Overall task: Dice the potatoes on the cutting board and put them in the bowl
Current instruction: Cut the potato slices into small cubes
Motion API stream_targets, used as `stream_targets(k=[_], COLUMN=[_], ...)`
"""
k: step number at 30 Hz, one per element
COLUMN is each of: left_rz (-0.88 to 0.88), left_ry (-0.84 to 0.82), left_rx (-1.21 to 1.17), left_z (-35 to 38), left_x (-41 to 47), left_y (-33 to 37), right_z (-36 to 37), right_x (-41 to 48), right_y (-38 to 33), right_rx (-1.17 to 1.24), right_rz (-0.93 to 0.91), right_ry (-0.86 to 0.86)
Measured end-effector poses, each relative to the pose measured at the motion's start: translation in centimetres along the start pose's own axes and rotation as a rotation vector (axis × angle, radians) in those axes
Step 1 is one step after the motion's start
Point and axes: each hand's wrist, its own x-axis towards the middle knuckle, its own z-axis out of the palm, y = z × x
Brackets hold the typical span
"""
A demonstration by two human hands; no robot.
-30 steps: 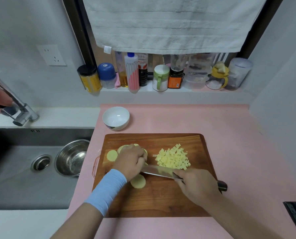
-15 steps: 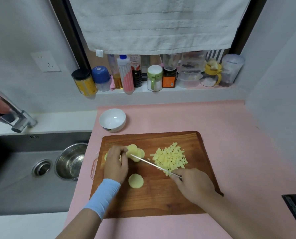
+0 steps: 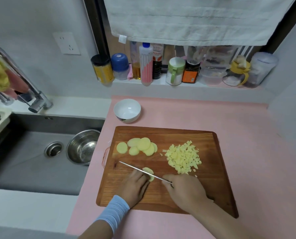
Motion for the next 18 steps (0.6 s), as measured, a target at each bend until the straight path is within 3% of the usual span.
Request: stream_targets(k=[11,18], left_rz=[0.005,0.014], left_ry=[0.037,0.036], left_rx=[-0.040,-0.036], left_z=[-0.3,-0.5], left_x=[0.1,0.2], left_y=[0.0,0.1], right_z=[0.3,-0.2], right_x=[0.0,1.1], right_y=[0.7,0.7], right_rx=[0.018,0.077], right_rz=[0.018,0.088], right_ry=[-0.017,-0.167])
